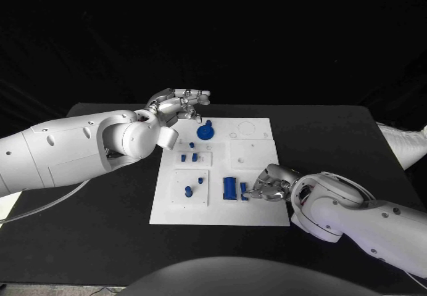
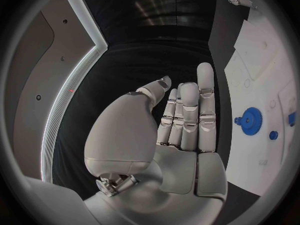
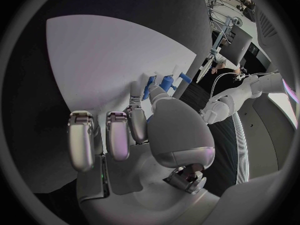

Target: Assemble the parts on the task board

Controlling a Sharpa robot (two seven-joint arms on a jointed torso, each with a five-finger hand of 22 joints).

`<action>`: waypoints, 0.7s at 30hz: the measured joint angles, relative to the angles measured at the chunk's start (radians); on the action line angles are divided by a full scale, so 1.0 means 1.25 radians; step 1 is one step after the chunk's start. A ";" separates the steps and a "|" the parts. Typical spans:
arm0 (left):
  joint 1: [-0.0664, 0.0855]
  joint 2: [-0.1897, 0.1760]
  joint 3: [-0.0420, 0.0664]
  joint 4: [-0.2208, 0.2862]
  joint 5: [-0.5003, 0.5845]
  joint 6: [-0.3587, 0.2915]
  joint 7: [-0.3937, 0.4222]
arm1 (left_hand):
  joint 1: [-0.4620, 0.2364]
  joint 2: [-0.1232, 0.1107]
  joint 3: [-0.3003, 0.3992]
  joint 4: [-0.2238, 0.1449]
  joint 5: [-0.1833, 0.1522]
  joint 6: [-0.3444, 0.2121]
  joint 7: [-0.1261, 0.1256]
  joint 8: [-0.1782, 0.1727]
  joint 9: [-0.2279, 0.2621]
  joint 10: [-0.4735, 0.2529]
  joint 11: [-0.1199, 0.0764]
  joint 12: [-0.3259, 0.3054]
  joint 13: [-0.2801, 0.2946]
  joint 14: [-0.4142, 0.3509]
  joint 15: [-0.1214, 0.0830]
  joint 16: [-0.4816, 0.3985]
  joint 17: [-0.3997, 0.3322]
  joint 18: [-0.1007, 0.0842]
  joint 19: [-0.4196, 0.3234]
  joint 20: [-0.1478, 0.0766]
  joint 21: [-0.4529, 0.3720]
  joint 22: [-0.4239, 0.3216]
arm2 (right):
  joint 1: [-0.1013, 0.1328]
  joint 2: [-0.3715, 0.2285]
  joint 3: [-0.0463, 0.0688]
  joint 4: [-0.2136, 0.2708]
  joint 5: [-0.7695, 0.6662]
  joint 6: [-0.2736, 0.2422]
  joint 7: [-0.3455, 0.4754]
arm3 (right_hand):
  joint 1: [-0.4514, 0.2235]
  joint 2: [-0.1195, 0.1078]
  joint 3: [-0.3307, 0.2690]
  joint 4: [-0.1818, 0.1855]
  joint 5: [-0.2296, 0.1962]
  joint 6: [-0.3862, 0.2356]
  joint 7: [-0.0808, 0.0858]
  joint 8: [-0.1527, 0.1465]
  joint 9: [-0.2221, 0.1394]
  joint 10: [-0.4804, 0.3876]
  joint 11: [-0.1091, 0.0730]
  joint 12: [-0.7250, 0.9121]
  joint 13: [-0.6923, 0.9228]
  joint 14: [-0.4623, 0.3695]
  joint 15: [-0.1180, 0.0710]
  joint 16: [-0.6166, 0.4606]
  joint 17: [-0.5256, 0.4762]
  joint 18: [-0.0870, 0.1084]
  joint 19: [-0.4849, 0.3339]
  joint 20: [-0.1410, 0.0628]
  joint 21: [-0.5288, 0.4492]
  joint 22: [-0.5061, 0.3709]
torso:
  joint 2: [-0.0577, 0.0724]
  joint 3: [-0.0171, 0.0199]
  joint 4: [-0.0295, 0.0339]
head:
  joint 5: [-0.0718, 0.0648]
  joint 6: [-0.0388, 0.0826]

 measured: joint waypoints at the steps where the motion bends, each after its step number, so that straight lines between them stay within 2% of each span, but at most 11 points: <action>1: 0.000 0.000 0.000 0.000 0.000 0.000 0.000 | 0.000 0.000 0.000 0.000 0.000 0.000 0.000 0.000 0.000 0.000 0.000 0.000 0.000 0.000 0.000 0.000 0.000 0.000 0.000 0.000 0.000 0.000 | 0.000 0.000 0.000 -0.002 -0.001 -0.002 0.002 | 0.000 0.000 0.000 0.000 0.000 -0.001 0.001 0.000 0.000 0.000 0.000 0.000 0.000 0.000 0.000 0.000 0.000 0.000 0.000 0.000 0.000 0.000 | 0.000 0.0000 0.0000 | 0.000 0.000; 6: 0.000 0.000 0.000 0.000 0.000 0.000 0.000 | 0.000 0.000 0.000 0.000 0.000 0.000 0.000 0.000 0.000 0.000 0.000 0.000 0.000 0.000 0.000 0.000 0.000 0.000 0.000 0.000 0.000 0.000 | 0.000 -0.001 -0.001 -0.001 -0.002 -0.009 0.009 | -0.009 0.008 -0.014 0.011 0.000 -0.002 0.002 -0.004 -0.006 0.000 0.000 0.000 0.000 0.000 0.000 0.000 0.000 0.000 0.000 0.000 0.000 0.000 | 0.000 0.0000 -0.0005 | 0.001 0.000; 10: 0.000 0.000 0.000 -0.001 0.000 0.000 0.000 | 0.000 0.000 0.000 0.000 0.000 0.000 0.000 0.000 0.000 0.000 0.000 0.000 0.000 0.000 0.000 0.000 -0.001 0.000 0.000 0.000 0.000 0.000 | -0.002 -0.012 -0.001 0.006 0.003 -0.021 0.026 | -0.032 -0.004 -0.042 0.026 0.007 -0.015 0.007 -0.012 -0.013 0.000 0.000 -0.010 0.000 0.000 0.000 -0.003 0.000 0.000 0.000 0.000 -0.005 0.000 | -0.001 0.0000 -0.0011 | 0.001 0.000; 13: 0.000 0.000 0.000 -0.002 0.000 0.000 0.000 | 0.000 0.000 0.000 0.000 0.000 -0.006 0.000 0.000 0.000 -0.003 0.003 0.000 0.000 -0.006 0.000 -0.003 -0.008 0.000 0.000 0.000 0.000 0.000 | 0.000 -0.029 -0.001 0.008 0.029 -0.037 0.065 | -0.033 -0.005 -0.057 0.033 0.023 -0.027 0.009 -0.014 -0.011 -0.016 0.008 -0.044 0.000 0.000 0.000 -0.017 0.000 0.000 0.000 0.000 -0.018 0.000 | -0.003 -0.0010 -0.0014 | -0.001 0.001; 14: 0.000 0.001 0.000 -0.003 0.000 0.000 0.000 | -0.002 0.002 0.000 0.000 0.000 -0.006 0.000 0.000 0.000 -0.003 0.003 0.000 0.000 -0.007 0.002 -0.008 -0.013 0.000 0.000 0.000 0.000 -0.001 | 0.003 -0.034 0.000 0.008 0.043 -0.044 0.081 | -0.033 -0.005 -0.062 0.032 0.027 -0.037 0.012 -0.020 -0.012 -0.026 0.011 -0.062 0.000 0.000 0.000 -0.024 0.000 0.000 0.000 0.000 -0.025 0.000 | -0.004 -0.0015 -0.0015 | -0.002 0.003; 16: 0.000 0.002 0.000 -0.006 0.000 0.000 0.000 | -0.005 0.005 -0.003 0.003 0.000 -0.006 0.000 0.002 0.000 -0.013 0.002 0.003 0.000 -0.033 0.002 -0.036 -0.052 0.000 -0.009 0.004 -0.008 -0.004 | 0.014 -0.042 0.001 0.002 0.084 -0.057 0.122 | -0.025 -0.002 -0.068 0.025 0.033 -0.062 0.022 -0.039 -0.020 -0.062 0.020 -0.133 -0.009 0.000 0.010 -0.056 0.000 0.002 0.000 0.000 -0.055 0.000 | -0.007 -0.0030 -0.0021 | -0.003 0.006; 17: 0.000 0.003 0.000 -0.010 0.000 0.000 0.000 | -0.004 0.004 -0.003 0.003 0.000 -0.006 0.000 0.004 0.000 -0.016 0.005 0.003 -0.001 -0.046 0.003 -0.051 -0.068 0.000 -0.017 0.005 -0.016 -0.008 | 0.026 -0.045 0.002 -0.007 0.121 -0.067 0.156 | -0.009 0.002 -0.072 0.022 0.038 -0.077 0.029 -0.051 -0.026 -0.099 0.026 -0.204 -0.044 0.000 0.017 -0.092 0.000 0.018 -0.005 0.005 -0.091 -0.019 | -0.008 -0.0035 -0.0026 | -0.003 0.008; 19: 0.000 0.007 -0.001 -0.018 0.000 0.001 0.000 | -0.004 0.004 -0.010 0.005 0.000 -0.008 0.002 0.007 0.000 -0.027 0.007 0.003 -0.006 -0.070 0.005 -0.085 -0.090 0.000 -0.037 0.007 -0.037 -0.020 | 0.044 -0.049 0.004 -0.029 0.190 -0.082 0.213 | 0.030 0.013 -0.072 0.005 0.047 -0.110 0.043 -0.076 -0.037 -0.177 0.041 -0.358 -0.133 0.000 0.026 -0.183 -0.045 0.045 -0.045 0.018 -0.183 -0.119 | -0.013 -0.0059 -0.0041 | -0.006 0.013; 21: 0.000 0.014 -0.001 -0.030 0.000 0.002 0.001 | -0.008 0.008 -0.013 0.007 0.000 -0.009 0.003 0.008 0.000 -0.030 0.009 0.001 -0.013 -0.094 0.009 -0.131 -0.115 0.000 -0.063 0.010 -0.066 -0.039 | 0.063 -0.051 0.005 -0.061 0.283 -0.098 0.285 | 0.059 0.023 -0.070 -0.011 0.048 -0.131 0.058 -0.097 -0.048 -0.247 0.054 -0.496 -0.224 -0.032 0.040 -0.312 -0.151 0.073 -0.102 0.028 -0.303 -0.256 | -0.019 -0.0085 -0.0059 | -0.008 0.020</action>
